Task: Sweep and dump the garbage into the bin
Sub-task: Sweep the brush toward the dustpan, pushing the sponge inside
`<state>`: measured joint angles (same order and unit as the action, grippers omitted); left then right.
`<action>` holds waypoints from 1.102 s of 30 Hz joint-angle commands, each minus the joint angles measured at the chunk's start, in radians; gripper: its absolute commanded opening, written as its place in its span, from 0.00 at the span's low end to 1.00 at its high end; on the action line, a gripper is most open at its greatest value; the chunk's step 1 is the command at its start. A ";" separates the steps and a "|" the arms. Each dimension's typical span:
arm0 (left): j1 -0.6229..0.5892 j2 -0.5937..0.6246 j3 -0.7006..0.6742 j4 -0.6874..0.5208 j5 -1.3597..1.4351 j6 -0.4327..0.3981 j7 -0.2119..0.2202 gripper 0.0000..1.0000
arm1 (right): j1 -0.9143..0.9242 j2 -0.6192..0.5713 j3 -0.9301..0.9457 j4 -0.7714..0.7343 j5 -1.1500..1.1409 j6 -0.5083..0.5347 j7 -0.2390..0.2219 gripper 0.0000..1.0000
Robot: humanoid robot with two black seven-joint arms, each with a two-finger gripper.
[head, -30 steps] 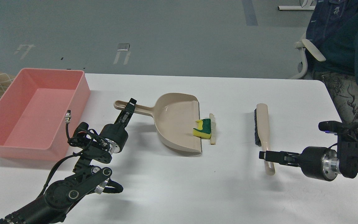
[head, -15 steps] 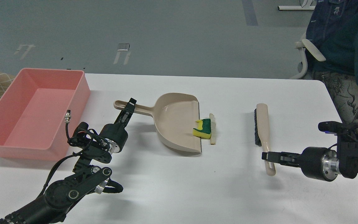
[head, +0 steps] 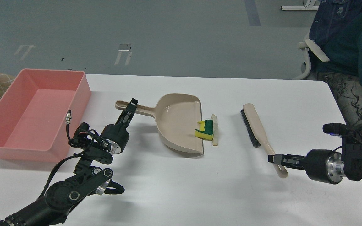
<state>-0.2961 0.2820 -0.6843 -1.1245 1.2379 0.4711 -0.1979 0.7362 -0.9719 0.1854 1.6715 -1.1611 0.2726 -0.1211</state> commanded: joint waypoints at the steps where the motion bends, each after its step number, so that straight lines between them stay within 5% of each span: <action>1: 0.000 0.000 0.002 -0.001 0.000 0.000 0.000 0.00 | 0.000 -0.002 0.009 0.007 0.001 0.000 0.001 0.00; 13: 0.012 0.009 0.006 -0.015 0.000 -0.003 0.000 0.00 | 0.002 0.019 -0.001 0.002 0.003 0.011 0.000 0.00; 33: 0.012 0.022 0.006 -0.018 0.002 -0.003 0.000 0.00 | 0.084 0.461 -0.003 -0.226 0.098 0.054 0.004 0.00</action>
<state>-0.2822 0.3024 -0.6787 -1.1400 1.2394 0.4677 -0.1980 0.8123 -0.5813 0.1827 1.4873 -1.0738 0.3260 -0.1174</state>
